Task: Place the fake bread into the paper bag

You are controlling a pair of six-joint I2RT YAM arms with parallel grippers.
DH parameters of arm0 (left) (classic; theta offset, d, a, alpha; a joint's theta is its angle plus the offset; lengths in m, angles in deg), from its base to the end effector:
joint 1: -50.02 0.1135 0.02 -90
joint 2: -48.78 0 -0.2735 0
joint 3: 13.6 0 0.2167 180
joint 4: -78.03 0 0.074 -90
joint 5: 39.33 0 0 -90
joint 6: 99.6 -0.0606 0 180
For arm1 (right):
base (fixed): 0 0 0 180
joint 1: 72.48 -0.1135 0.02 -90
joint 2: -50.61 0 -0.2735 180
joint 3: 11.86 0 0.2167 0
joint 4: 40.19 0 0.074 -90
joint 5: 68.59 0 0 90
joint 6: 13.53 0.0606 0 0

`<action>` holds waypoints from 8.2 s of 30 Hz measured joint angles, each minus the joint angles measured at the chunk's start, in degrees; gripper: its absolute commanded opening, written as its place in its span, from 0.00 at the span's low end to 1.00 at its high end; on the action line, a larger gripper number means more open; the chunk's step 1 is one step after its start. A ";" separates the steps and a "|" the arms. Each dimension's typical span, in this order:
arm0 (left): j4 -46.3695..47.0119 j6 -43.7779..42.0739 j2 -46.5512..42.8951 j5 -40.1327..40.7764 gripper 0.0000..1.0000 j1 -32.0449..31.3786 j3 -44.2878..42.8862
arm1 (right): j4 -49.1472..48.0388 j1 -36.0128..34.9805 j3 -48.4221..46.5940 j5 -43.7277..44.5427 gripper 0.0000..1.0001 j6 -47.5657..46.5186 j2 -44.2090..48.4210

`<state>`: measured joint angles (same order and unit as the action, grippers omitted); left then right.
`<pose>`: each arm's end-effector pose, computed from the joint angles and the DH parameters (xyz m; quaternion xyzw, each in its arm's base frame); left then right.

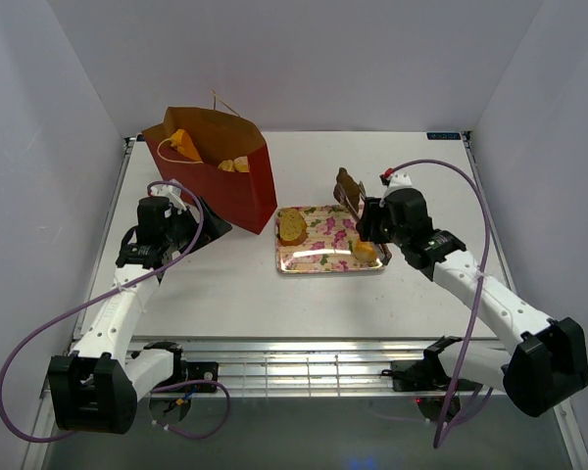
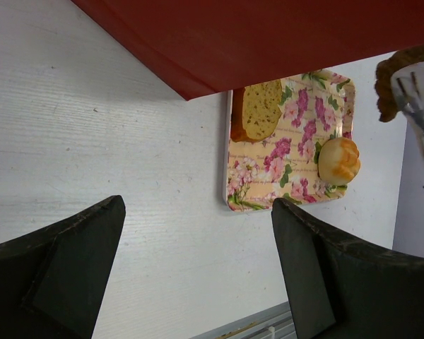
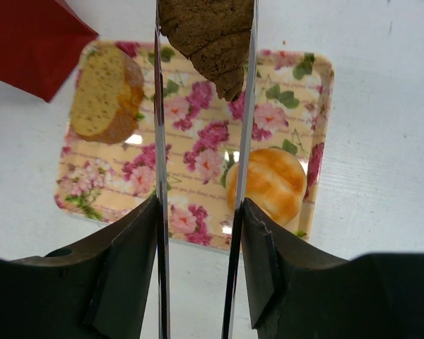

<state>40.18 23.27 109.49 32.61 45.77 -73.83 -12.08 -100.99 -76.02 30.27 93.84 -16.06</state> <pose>0.2042 -0.0340 0.2686 -0.1534 0.8782 -0.2709 0.3630 0.2183 0.1080 0.2870 -0.0460 0.8657 0.1307 0.4809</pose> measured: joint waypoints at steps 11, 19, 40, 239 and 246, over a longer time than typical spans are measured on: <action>0.00 0.00 0.00 0.02 0.95 0.00 0.22 | 1.66 0.00 -8.96 -7.43 0.50 0.20 5.25; -0.02 0.00 0.00 0.04 0.95 0.00 0.31 | 0.39 -0.46 -13.20 -16.17 0.50 1.22 3.72; 0.00 0.00 0.39 0.02 0.95 0.00 0.31 | -5.77 -9.53 -27.39 -22.56 0.49 3.52 -12.37; 0.42 0.13 2.99 -0.81 0.95 0.00 0.63 | -16.74 22.51 25.38 -3.26 0.90 4.61 0.00; 0.37 -0.13 2.38 -0.63 0.94 0.00 0.63 | -11.19 22.51 23.39 -3.10 0.92 4.17 4.44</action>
<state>40.55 23.14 111.87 31.98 45.77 -73.20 -23.27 -78.48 -52.64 27.17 98.01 -11.62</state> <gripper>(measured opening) 0.945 0.911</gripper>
